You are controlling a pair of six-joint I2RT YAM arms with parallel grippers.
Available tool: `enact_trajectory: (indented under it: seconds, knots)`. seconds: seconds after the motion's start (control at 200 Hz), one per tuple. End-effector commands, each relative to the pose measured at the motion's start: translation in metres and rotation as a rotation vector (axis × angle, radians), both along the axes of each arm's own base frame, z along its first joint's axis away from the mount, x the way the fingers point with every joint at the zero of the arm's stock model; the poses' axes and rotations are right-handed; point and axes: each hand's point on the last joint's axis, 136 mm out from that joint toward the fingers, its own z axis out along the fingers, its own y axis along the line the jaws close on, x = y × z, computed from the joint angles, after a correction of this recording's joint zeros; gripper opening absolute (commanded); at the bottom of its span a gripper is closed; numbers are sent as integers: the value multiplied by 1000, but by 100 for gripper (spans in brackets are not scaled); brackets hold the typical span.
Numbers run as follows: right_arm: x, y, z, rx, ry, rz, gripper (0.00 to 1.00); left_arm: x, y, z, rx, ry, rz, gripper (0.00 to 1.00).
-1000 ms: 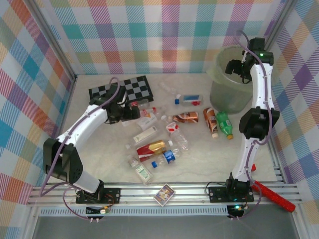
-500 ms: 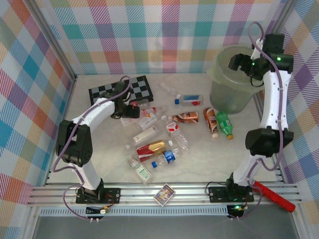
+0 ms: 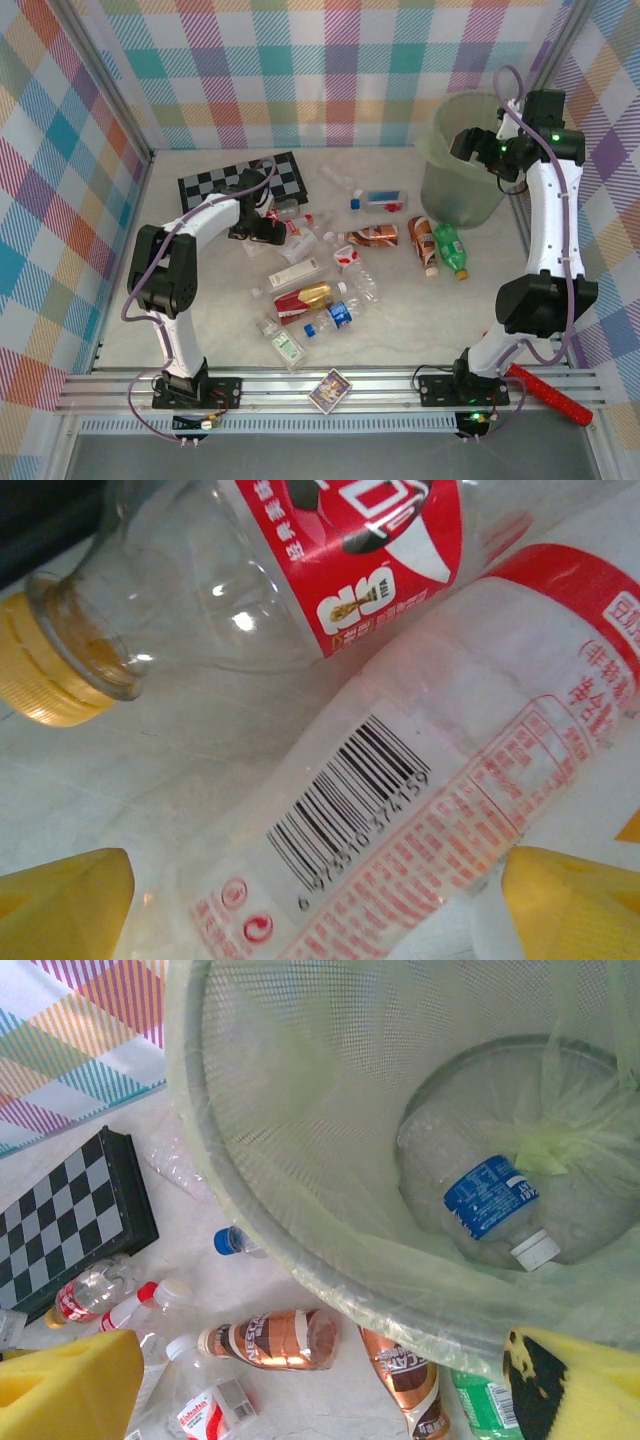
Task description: Put the plastic bottles in the bin
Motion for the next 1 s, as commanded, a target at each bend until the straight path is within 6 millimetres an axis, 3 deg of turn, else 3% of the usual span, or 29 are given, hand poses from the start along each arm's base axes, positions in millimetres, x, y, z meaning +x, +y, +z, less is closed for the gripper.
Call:
enact_trajectory:
  seconds: [0.0, 0.305, 0.545, 0.77, 0.995]
  knots:
    - [-4, 2, 2, 26, -11, -3, 92, -1, 0, -2, -11, 23, -23, 91]
    - [-12, 3, -1, 28, -12, -1, 93, -4, -5, -16, -27, 53, -38, 77]
    - [-18, 6, 0, 31, -19, 3, 93, -9, -9, -30, -21, 79, -63, 78]
    - [-18, 5, -3, 31, -15, 4, 93, -15, -15, -40, -19, 115, -101, 86]
    - [-17, 5, -2, 29, -21, 4, 93, -11, -11, -32, 15, 96, -108, 77]
